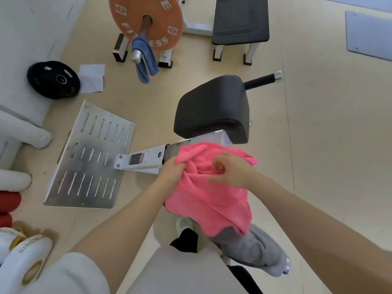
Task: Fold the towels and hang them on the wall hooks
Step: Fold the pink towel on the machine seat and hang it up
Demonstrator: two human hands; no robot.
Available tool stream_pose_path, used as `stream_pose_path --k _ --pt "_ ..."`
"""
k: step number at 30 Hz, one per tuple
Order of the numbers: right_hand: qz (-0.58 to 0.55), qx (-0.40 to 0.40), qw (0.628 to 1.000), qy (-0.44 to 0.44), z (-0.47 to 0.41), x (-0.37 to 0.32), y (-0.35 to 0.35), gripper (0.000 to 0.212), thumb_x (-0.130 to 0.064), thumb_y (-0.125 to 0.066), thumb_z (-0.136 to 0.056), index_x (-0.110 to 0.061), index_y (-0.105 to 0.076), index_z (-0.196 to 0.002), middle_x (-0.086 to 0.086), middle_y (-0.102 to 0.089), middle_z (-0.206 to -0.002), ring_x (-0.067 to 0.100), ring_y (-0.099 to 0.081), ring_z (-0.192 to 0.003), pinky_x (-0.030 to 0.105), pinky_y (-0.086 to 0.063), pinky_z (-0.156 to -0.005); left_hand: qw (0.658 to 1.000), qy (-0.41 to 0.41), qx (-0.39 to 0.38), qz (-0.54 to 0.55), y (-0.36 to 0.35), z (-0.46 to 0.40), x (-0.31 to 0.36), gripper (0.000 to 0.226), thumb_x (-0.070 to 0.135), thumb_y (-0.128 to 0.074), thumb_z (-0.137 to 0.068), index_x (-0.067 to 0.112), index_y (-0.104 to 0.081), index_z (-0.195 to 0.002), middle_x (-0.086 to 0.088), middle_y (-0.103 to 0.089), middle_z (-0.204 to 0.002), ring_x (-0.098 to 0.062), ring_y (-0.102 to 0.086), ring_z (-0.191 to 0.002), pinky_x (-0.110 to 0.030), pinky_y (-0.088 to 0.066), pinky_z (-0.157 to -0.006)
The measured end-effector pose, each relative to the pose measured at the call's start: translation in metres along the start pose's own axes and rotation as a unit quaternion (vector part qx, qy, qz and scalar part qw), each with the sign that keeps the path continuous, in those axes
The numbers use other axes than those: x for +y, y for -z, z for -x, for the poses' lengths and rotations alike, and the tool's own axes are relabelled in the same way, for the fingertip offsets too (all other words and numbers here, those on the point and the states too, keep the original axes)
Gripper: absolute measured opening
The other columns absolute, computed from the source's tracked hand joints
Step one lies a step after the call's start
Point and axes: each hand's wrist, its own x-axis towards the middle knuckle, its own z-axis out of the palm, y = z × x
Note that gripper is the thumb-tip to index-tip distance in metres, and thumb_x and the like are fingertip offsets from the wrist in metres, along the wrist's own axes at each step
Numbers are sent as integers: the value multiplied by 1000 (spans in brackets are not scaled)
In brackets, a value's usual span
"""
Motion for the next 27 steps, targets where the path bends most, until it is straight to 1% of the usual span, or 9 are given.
stream_pose_path --k 2,4,7,9,12,16,21,25,27 --pt "141 -60 988 35 7 2 -5 48 -51 -67 -73 -20 -58 -109 1 -53 -99 22 -47 -94 36 -40 -84 984 17 29 175 4 2 4 15 17 -46 -93 16 -59 -101 -7 -64 -103 -21 -60 -97 -36 -47 -90" --pt "185 -53 980 56 14 4 -9 42 -40 -60 -79 -16 -57 -114 6 -56 -106 25 -47 -102 37 -39 -88 972 74 7 222 7 9 4 20 32 -52 -93 18 -59 -104 -6 -65 -104 -19 -61 -92 -36 -50 -84" --pt "116 28 992 42 23 -3 -8 23 -24 -45 -89 -8 -61 -93 11 -59 -97 27 -52 -97 36 -42 -83 977 167 -38 128 5 34 3 38 43 -60 -86 13 -56 -107 -9 -64 -92 -23 -62 -81 -34 -52 -68" --pt "32 29 999 -4 29 -11 -3 21 -24 -42 -95 -18 -52 -77 4 -54 -83 23 -49 -84 31 -43 -72 970 195 -62 127 1 46 -7 49 47 -59 -85 5 -54 -109 -14 -63 -93 -27 -63 -80 -34 -51 -64" --pt "-82 -66 994 -25 45 -26 -3 31 -27 -43 -96 -23 -42 -66 7 -56 -80 19 -48 -76 15 -35 -57 961 195 -109 161 -11 61 -19 48 53 -54 -85 10 -59 -107 -12 -66 -97 -25 -64 -86 -35 -52 -69" --pt "-136 -213 967 -28 63 -35 -16 41 -41 -33 -98 -12 -59 -87 7 -68 -80 13 -59 -50 18 -43 -54 977 140 -62 147 -25 68 -24 37 43 -56 -88 12 -62 -109 -9 -67 -99 -22 -63 -91 -33 -51 -72" --pt "-152 -60 986 -34 60 -19 -10 36 -27 -39 -98 0 -62 -100 23 -66 -97 25 -57 -71 33 -49 -70 996 20 81 -22 -4 70 -37 14 14 -51 -91 8 -58 -101 -9 -61 -91 -22 -57 -80 -28 -45 -63" --pt "-115 44 991 -47 49 5 -6 25 -16 -42 -95 -7 -63 -103 13 -66 -97 28 -59 -82 35 -49 -80 994 28 -4 108 15 81 -43 11 12 -57 -89 15 -62 -98 -1 -70 -84 -12 -65 -66 -22 -51 -54" --pt "-141 88 984 -71 44 16 -5 26 -10 -41 -94 -10 -62 -108 3 -62 -96 24 -57 -87 30 -45 -80 999 48 -1 26 23 75 -55 18 12 -60 -87 13 -62 -105 -6 -70 -93 -18 -66 -75 -26 -54 -63"
